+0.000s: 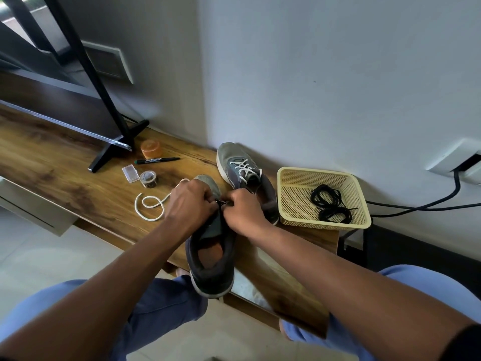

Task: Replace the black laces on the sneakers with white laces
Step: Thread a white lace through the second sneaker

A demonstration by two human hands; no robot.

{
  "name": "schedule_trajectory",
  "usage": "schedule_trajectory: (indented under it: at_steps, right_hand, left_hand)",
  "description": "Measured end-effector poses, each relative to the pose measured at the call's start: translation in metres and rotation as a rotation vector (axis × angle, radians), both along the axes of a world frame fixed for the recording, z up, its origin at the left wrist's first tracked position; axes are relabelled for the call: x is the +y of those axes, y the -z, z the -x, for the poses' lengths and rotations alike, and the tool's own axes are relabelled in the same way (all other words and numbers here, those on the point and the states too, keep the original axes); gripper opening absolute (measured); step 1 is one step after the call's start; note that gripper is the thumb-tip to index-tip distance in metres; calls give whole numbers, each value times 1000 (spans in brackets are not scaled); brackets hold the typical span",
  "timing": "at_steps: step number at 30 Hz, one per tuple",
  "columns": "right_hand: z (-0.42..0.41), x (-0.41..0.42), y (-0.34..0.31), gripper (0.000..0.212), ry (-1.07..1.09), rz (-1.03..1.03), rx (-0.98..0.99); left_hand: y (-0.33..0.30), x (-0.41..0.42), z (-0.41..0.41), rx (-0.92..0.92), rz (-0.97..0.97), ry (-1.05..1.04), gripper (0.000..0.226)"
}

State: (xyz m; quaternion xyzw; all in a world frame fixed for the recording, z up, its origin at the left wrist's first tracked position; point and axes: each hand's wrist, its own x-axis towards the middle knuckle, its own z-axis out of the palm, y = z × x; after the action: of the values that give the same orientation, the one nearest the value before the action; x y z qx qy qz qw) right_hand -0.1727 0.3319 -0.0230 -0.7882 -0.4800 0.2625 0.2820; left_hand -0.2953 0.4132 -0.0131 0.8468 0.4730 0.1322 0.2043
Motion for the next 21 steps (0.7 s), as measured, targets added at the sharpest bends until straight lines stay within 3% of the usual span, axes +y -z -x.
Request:
schedule_trajectory:
  at_steps: [5, 15, 21]
  right_hand:
    - [1, -1, -3, 23, -50, -35, -43]
    - [2, 4, -8, 14, -113, -10, -185]
    - [2, 7, -8, 18, -68, 74, -49]
  left_hand:
    - [2, 0, -2, -3, -47, 36, 8]
    - [9, -5, -1, -16, -140, 2, 10]
    - [12, -5, 1, -54, -85, -54, 4]
